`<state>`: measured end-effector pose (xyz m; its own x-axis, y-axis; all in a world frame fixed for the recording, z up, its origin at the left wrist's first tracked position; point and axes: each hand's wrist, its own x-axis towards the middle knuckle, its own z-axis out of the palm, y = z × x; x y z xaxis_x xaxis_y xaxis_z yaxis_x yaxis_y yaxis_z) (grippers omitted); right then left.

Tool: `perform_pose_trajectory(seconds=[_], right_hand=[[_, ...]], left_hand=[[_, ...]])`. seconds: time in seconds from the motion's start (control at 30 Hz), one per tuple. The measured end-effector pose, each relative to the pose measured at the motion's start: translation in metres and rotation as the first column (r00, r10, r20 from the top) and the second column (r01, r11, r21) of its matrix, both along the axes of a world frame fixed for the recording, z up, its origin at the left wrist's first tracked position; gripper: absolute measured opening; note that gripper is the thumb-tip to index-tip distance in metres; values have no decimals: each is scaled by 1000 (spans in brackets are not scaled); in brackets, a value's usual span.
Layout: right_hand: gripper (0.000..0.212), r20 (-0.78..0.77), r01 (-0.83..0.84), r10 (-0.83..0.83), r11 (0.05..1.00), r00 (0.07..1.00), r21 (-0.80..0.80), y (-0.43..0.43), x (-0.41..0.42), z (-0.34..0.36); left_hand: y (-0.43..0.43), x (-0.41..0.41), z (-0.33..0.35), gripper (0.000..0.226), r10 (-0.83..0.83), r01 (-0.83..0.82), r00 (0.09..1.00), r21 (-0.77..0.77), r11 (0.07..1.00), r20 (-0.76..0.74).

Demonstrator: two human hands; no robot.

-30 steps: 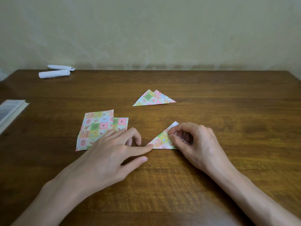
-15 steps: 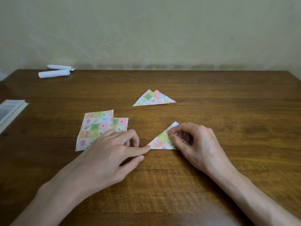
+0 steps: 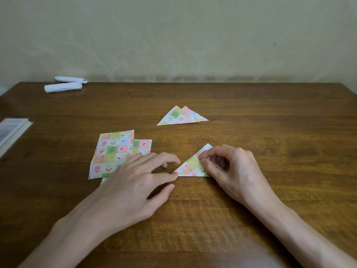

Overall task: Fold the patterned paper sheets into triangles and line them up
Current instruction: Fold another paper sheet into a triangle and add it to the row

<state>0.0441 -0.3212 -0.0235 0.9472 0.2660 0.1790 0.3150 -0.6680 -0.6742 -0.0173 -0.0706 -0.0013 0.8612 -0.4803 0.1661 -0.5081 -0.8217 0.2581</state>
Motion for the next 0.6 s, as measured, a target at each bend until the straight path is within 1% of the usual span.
perform_pose_trajectory(seconds=[0.13,0.27,0.33,0.47,0.6], right_hand=[[10,12,8,-8,1000,1000,2,1,0,-1],[9,10,14,-14,1000,1000,-8,1,0,-1],[9,8,15,-15,1000,1000,-14,1,-1,0],[8,38,17,-14,998,999,-66,3,-2,0],[5,63,29,-24,997,998,-78,3,-2,-1]], left_hand=[[-1,1,-2,36,-16,16,1000,-2,1000,18],[1,2,-3,32,-12,12,1000,-10,1000,11],[1,2,-2,35,-10,10,1000,2,1000,-2],[0,2,-3,49,-11,12,1000,47,999,-27],[-3,2,-5,47,-27,29,999,51,998,-43]])
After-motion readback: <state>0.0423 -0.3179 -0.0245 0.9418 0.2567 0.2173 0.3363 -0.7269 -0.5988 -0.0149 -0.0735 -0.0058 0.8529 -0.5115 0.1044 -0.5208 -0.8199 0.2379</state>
